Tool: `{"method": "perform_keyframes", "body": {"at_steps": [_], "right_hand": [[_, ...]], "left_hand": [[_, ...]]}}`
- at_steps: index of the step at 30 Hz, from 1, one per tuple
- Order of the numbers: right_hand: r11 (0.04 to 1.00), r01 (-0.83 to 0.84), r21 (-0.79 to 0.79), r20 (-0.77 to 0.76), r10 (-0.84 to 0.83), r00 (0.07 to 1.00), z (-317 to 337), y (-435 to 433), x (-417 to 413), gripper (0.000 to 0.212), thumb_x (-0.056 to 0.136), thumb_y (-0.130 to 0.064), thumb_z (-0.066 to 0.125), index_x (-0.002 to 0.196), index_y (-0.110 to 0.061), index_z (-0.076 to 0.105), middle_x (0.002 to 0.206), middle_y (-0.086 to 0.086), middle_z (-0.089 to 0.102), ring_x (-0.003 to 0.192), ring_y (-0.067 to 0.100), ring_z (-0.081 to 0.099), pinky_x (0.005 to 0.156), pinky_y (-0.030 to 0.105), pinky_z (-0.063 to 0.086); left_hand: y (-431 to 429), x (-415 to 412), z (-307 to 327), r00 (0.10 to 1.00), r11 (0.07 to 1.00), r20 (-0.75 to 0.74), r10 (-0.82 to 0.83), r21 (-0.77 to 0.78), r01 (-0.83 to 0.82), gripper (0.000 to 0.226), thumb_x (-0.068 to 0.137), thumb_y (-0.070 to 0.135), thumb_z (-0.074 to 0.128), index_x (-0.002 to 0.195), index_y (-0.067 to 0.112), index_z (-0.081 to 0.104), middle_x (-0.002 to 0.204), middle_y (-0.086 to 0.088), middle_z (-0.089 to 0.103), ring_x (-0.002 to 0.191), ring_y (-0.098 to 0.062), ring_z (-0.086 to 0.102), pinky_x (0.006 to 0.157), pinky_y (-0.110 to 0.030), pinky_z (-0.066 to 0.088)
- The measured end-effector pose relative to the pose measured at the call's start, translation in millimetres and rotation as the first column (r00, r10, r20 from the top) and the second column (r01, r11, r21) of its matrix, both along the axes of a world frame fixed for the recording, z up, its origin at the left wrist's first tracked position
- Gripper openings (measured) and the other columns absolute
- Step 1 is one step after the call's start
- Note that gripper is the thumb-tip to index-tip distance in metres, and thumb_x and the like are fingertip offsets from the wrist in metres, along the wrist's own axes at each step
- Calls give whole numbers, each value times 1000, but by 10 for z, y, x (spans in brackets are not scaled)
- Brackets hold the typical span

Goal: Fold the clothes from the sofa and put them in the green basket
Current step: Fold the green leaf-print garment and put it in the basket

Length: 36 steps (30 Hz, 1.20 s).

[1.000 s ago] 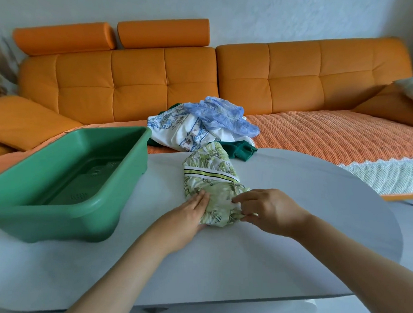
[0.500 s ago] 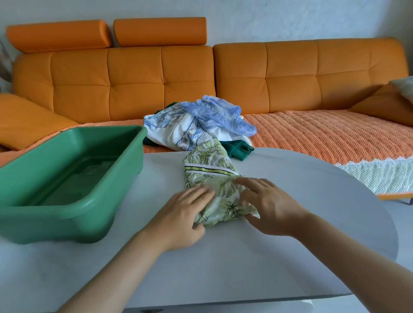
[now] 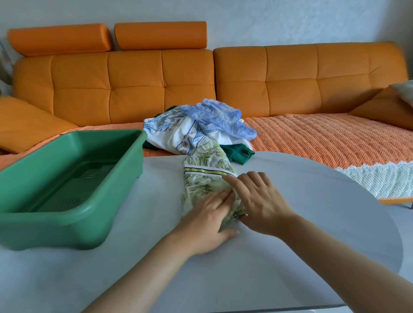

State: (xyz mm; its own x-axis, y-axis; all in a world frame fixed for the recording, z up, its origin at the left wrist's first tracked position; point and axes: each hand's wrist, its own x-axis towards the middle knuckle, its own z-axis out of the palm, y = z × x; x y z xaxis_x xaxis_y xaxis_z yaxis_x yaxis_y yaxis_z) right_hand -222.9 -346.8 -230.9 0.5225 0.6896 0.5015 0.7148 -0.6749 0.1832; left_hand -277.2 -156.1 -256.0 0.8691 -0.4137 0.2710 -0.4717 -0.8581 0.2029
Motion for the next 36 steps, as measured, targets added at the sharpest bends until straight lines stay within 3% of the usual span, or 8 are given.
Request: {"method": "perform_keyframes", "body": {"at_steps": [3,5,10,14,20,24,28,36], "right_hand": [[991,1,-136,-39,-6,999,-33,-21,64,85,70,-48,71,144,-12,50,144,15,49,131,37,45,113,51,33],[978,5,-209,-121,-31,992,-74,-43,116,89,81,-50,63,156,-16,29,161,9,30,147,27,29,122,46,16],[996,0,-90,-353,-32,935,-134,-21,125,96,87,-35,58,159,-22,-4,167,0,10,153,17,13,124,35,14],[999,24,-43,-390,-38,920,-137,-45,128,101,91,-27,56,153,-24,-23,167,-1,-7,154,16,4,124,36,14],[992,-18,-128,-228,-12,974,-117,-14,126,104,83,-18,60,158,-26,-12,166,2,-15,154,19,-9,123,41,5],[988,-43,-151,-272,0,962,-195,-6,183,72,99,-7,27,155,-16,-18,167,3,-3,153,16,-5,125,32,0],[991,-37,-125,-298,-2,955,-218,-81,243,65,101,-8,25,158,-13,-7,167,2,6,153,15,2,123,27,0],[995,-69,-65,-322,45,946,-173,-142,238,64,101,-6,26,160,-22,6,165,-5,3,153,10,2,118,17,-7]], "left_hand": [[68,0,152,1000,984,13,9,-177,-6,84,81,45,76,151,18,40,155,4,36,142,-10,29,119,-25,23],[250,19,230,993,995,88,79,-68,-73,91,68,54,81,145,18,47,147,7,43,134,-13,40,112,-33,35],[441,12,93,958,973,-184,219,109,-202,105,78,74,62,158,25,16,165,6,14,149,-15,22,119,-31,23],[511,53,108,937,931,-157,313,249,-269,96,88,72,48,159,18,13,167,-2,9,150,-21,21,120,-35,16],[368,0,86,980,978,123,160,116,-174,82,85,54,65,151,18,33,159,-1,28,144,-22,30,115,-36,29],[466,50,76,976,982,-115,185,43,-181,68,96,25,60,156,21,26,161,1,32,143,-20,37,112,-33,36],[784,64,126,928,947,-196,318,123,-298,80,87,-7,35,154,35,30,145,-5,53,118,-31,59,88,-36,51],[932,147,179,916,894,33,400,208,-398,75,85,-9,42,151,26,41,157,7,39,147,-17,31,115,-32,22]]}}
